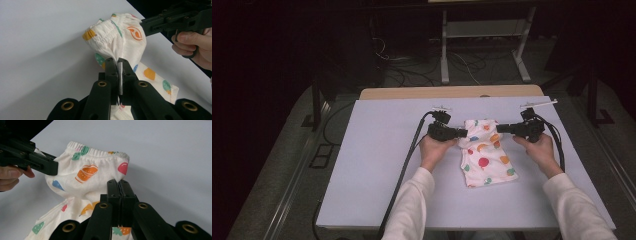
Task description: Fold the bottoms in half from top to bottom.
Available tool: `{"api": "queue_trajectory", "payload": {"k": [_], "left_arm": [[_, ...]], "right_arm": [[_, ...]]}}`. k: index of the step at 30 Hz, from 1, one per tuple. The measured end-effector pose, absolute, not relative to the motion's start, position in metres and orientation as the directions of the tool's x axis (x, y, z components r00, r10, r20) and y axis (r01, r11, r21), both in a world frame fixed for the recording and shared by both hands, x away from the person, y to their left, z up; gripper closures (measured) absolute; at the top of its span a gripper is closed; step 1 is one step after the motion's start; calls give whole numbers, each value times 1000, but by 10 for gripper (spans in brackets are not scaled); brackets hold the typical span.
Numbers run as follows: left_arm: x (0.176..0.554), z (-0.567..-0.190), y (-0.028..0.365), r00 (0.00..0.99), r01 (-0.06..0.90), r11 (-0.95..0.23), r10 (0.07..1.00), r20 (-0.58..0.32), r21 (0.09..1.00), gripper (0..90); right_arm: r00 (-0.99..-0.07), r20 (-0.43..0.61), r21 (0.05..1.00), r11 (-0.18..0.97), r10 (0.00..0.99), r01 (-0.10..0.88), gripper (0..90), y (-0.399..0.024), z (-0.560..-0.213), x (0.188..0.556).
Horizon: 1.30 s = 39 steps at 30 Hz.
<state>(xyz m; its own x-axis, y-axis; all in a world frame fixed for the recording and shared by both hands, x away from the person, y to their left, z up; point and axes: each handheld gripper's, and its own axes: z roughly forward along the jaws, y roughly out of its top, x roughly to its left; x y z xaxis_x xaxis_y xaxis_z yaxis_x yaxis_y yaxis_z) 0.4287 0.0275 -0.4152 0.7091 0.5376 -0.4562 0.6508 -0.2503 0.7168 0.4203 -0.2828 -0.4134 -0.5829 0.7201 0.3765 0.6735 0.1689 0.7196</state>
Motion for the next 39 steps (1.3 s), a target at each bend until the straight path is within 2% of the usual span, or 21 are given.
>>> {"api": "queue_trajectory", "payload": {"k": [21, 31, 39], "left_arm": [[405, -406, 27, 725, 635, -260, 527, -444, 728, 867], [395, -412, 30, 711, 653, -216, 506, -488, 726, 867], [386, -416, 29, 715, 651, -225, 502, -486, 725, 867]], "right_arm": [[-607, 346, 732, 200, 715, 652, 875, -285, -405, 397], [-621, 326, 735, 222, 712, 640, 875, -286, -400, 387], [-628, 317, 734, 235, 711, 637, 875, -286, -402, 380]]}}
